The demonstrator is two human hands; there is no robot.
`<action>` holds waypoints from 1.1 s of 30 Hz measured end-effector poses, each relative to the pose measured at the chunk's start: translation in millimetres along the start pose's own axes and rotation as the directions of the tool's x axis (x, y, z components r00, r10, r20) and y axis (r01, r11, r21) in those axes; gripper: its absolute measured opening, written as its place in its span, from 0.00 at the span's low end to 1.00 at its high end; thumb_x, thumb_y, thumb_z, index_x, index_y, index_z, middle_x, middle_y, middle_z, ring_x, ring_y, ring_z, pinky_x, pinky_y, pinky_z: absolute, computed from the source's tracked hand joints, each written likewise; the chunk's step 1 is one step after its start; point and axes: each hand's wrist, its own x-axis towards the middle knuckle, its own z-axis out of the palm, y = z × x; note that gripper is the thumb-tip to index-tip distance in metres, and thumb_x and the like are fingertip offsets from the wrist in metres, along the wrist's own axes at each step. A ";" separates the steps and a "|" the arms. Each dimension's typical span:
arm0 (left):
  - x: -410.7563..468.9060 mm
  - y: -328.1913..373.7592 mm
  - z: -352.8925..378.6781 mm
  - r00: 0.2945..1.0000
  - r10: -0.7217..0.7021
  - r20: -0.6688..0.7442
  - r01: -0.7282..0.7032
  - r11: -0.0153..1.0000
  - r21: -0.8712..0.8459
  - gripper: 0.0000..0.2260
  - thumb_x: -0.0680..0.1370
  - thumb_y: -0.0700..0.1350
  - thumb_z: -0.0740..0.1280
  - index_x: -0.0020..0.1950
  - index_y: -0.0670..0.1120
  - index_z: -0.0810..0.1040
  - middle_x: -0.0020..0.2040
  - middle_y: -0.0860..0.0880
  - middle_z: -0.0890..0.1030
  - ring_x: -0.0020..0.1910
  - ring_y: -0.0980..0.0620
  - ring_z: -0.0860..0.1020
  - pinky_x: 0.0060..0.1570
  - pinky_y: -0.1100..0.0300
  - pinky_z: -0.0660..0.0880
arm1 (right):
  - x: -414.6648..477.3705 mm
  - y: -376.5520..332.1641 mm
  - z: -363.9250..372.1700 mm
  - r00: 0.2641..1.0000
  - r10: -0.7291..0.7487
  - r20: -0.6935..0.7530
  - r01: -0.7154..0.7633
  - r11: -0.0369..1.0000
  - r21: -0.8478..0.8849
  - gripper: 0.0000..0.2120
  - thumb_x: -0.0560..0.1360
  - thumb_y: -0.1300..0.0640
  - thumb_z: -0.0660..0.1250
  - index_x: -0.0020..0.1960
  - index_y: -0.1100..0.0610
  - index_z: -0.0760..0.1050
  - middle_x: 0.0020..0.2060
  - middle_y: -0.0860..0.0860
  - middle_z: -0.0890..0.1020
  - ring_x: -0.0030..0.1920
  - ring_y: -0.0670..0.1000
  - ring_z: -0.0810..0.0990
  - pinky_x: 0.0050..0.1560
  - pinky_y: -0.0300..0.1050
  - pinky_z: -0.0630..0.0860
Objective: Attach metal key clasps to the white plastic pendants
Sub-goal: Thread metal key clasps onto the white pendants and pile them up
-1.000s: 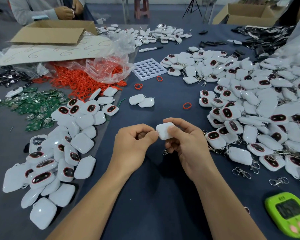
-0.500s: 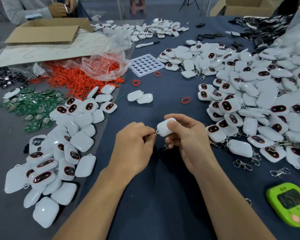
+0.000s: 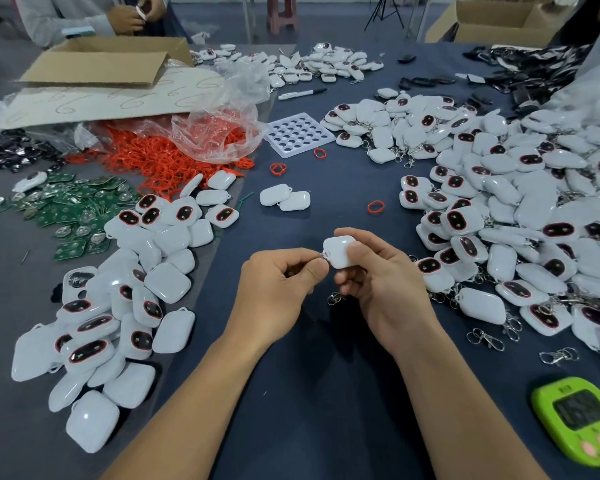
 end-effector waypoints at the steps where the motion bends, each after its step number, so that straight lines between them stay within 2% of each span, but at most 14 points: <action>1: 0.0 0.1 -0.3 1.000 -0.003 -0.007 0.003 1.000 -0.001 0.10 0.76 0.47 0.71 0.40 0.61 0.85 0.27 0.55 0.77 0.29 0.61 0.73 0.33 0.71 0.69 | -0.2 0.8 0.7 1.000 -0.005 -0.001 0.005 1.000 -0.015 0.11 0.84 0.66 0.62 0.58 0.59 0.83 0.42 0.55 0.87 0.30 0.49 0.78 0.30 0.40 0.77; 4: -1.8 -1.0 0.3 0.999 -0.011 -0.045 0.014 0.998 0.056 0.09 0.77 0.43 0.72 0.40 0.55 0.85 0.29 0.48 0.76 0.28 0.58 0.70 0.30 0.66 0.67 | -1.3 3.3 3.5 0.999 -0.037 -0.037 0.034 0.996 -0.079 0.11 0.83 0.66 0.63 0.56 0.59 0.83 0.41 0.56 0.86 0.29 0.49 0.77 0.29 0.41 0.75; 6: -5.4 -1.5 2.5 0.997 0.037 -0.064 -0.026 0.986 0.167 0.08 0.77 0.44 0.71 0.38 0.50 0.84 0.30 0.49 0.77 0.30 0.55 0.71 0.32 0.64 0.68 | -2.3 4.4 4.8 0.995 -0.068 -0.066 0.060 0.991 -0.117 0.11 0.83 0.66 0.63 0.55 0.58 0.84 0.41 0.56 0.86 0.28 0.49 0.75 0.27 0.41 0.74; 10: -9.8 -1.5 7.6 0.980 0.196 -0.028 -0.159 0.863 0.479 0.12 0.77 0.45 0.67 0.34 0.45 0.78 0.29 0.50 0.72 0.34 0.49 0.71 0.35 0.57 0.68 | -4.7 5.0 5.1 0.990 -0.104 -0.091 0.091 0.985 -0.145 0.11 0.83 0.65 0.64 0.54 0.57 0.84 0.40 0.58 0.85 0.27 0.48 0.74 0.26 0.40 0.72; 14: -8.7 -2.1 8.7 0.983 0.185 0.011 -0.152 0.773 0.616 0.13 0.79 0.42 0.67 0.34 0.46 0.75 0.30 0.51 0.72 0.35 0.50 0.71 0.38 0.53 0.70 | -6.0 6.9 7.2 0.985 -0.151 -0.079 0.132 0.969 -0.209 0.12 0.80 0.67 0.65 0.53 0.56 0.85 0.38 0.58 0.83 0.27 0.50 0.74 0.26 0.41 0.72; 17: -9.9 -2.3 6.6 0.981 0.193 0.017 -0.163 0.778 0.607 0.13 0.79 0.42 0.67 0.34 0.47 0.73 0.30 0.51 0.71 0.35 0.50 0.70 0.37 0.53 0.70 | -5.4 5.5 5.1 0.991 -0.124 -0.053 0.114 0.980 -0.160 0.12 0.80 0.68 0.65 0.53 0.57 0.85 0.39 0.59 0.84 0.27 0.50 0.75 0.26 0.41 0.73; 19: -10.1 -1.6 5.7 0.983 0.181 0.007 -0.155 0.822 0.547 0.13 0.79 0.43 0.67 0.34 0.48 0.73 0.29 0.52 0.70 0.34 0.52 0.69 0.35 0.57 0.69 | -4.8 3.5 2.9 0.995 -0.092 -0.039 0.087 0.990 -0.109 0.11 0.82 0.66 0.65 0.54 0.58 0.85 0.40 0.60 0.85 0.27 0.50 0.76 0.27 0.41 0.74; 22: -5.4 -2.0 3.7 0.999 0.047 0.015 -0.049 0.953 0.298 0.10 0.80 0.47 0.68 0.38 0.53 0.79 0.29 0.55 0.74 0.30 0.56 0.71 0.31 0.67 0.66 | -3.0 1.3 1.0 0.999 -0.038 -0.033 0.038 0.999 -0.015 0.11 0.83 0.65 0.63 0.56 0.60 0.84 0.41 0.58 0.87 0.28 0.49 0.77 0.28 0.41 0.75; 25: -1.4 -1.3 0.0 0.997 -0.004 0.074 -0.008 0.986 0.166 0.09 0.79 0.51 0.67 0.39 0.57 0.80 0.29 0.56 0.76 0.29 0.60 0.71 0.31 0.68 0.68 | -2.2 -0.2 0.2 0.999 -0.017 -0.032 0.017 0.999 0.028 0.11 0.83 0.66 0.62 0.57 0.61 0.83 0.42 0.57 0.87 0.28 0.49 0.77 0.28 0.41 0.75; 29: -0.2 -1.1 -2.0 0.994 -0.005 0.112 -0.011 0.990 0.137 0.13 0.79 0.49 0.66 0.35 0.55 0.77 0.26 0.55 0.73 0.27 0.59 0.70 0.30 0.68 0.66 | -1.5 1.0 0.8 0.999 -0.024 -0.036 0.024 1.000 0.012 0.12 0.83 0.66 0.62 0.57 0.60 0.83 0.41 0.57 0.87 0.28 0.49 0.77 0.28 0.41 0.75; 33: -3.0 -3.0 0.3 0.998 0.019 0.055 -0.033 0.959 0.281 0.13 0.80 0.46 0.67 0.35 0.48 0.76 0.27 0.51 0.72 0.28 0.55 0.68 0.29 0.61 0.65 | -2.9 3.5 1.1 0.997 -0.061 -0.049 0.060 0.998 -0.036 0.09 0.83 0.64 0.65 0.56 0.60 0.84 0.41 0.57 0.86 0.29 0.49 0.77 0.28 0.41 0.75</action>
